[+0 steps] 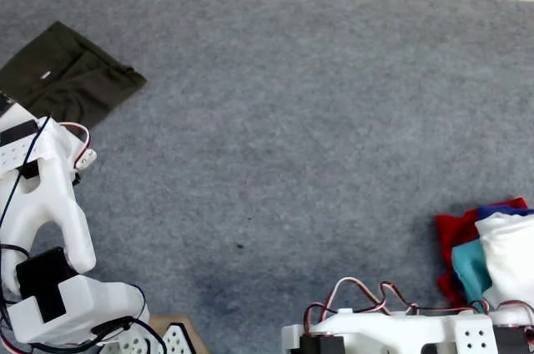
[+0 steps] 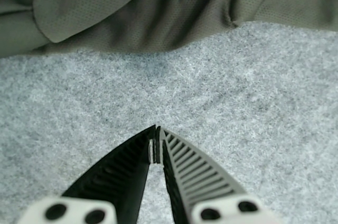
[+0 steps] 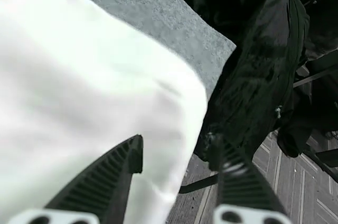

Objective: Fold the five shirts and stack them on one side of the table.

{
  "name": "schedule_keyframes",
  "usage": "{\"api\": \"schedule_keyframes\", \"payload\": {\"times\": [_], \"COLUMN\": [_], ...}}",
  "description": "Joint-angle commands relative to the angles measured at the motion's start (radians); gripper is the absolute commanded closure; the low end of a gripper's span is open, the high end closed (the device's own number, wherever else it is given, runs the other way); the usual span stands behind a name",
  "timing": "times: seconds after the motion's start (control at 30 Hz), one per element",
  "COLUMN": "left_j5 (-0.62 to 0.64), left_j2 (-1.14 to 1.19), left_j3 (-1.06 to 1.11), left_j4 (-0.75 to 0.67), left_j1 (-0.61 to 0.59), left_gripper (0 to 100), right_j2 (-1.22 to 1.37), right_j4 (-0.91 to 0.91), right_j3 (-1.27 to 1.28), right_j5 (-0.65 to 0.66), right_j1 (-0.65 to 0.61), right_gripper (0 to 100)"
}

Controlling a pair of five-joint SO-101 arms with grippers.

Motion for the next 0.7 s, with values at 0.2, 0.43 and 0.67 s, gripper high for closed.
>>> {"api": "schedule_keyframes", "payload": {"times": [0.2, 0.43, 0.67], "left_j5": [-0.017, -0.021, -0.021], "left_j2": [-0.004, -0.004, -0.013], "left_j3": [0.001, 0.001, -0.010], "left_j4": [-0.014, -0.015, -0.015], "left_j1": [0.019, 0.019, 0.007], "left_gripper": [99, 99, 99], "right_j2": [-0.022, -0.019, -0.013], "right_j4": [0.337, 0.455, 0.591], "right_j3": [-0.358, -0.414, -0.410], "right_j5": [-0.227, -0.454, -0.560], "right_j1": [-0.180, -0.476, -0.832], "right_gripper": [77.5, 86.9, 92.3]}}
